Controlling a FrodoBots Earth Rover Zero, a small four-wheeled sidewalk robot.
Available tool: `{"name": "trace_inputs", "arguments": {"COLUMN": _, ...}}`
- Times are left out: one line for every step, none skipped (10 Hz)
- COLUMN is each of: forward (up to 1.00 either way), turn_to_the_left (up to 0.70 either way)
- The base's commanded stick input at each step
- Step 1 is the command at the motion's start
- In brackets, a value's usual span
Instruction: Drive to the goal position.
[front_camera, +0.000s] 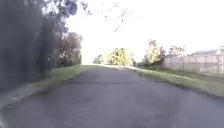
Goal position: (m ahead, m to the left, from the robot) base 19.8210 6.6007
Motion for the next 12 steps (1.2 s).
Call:
{"name": "trace_inputs", "arguments": {"forward": 1.00, "turn_to_the_left": 0.00}}
{"name": "trace_inputs", "arguments": {"forward": 1.00, "turn_to_the_left": 0.00}}
{"name": "trace_inputs", "arguments": {"forward": 1.00, "turn_to_the_left": 0.00}}
{"name": "trace_inputs", "arguments": {"forward": 1.00, "turn_to_the_left": 0.00}}
{"name": "trace_inputs", "arguments": {"forward": 1.00, "turn_to_the_left": 0.00}}
{"name": "trace_inputs", "arguments": {"forward": 1.00, "turn_to_the_left": 0.00}}
{"name": "trace_inputs", "arguments": {"forward": 1.00, "turn_to_the_left": 0.00}}
{"name": "trace_inputs", "arguments": {"forward": 1.00, "turn_to_the_left": 0.00}}
{"name": "trace_inputs", "arguments": {"forward": 1.00, "turn_to_the_left": 0.00}}
{"name": "trace_inputs", "arguments": {"forward": 1.00, "turn_to_the_left": 0.00}}
{"name": "trace_inputs", "arguments": {"forward": 1.00, "turn_to_the_left": 0.00}}
{"name": "trace_inputs", "arguments": {"forward": 1.00, "turn_to_the_left": 0.00}}
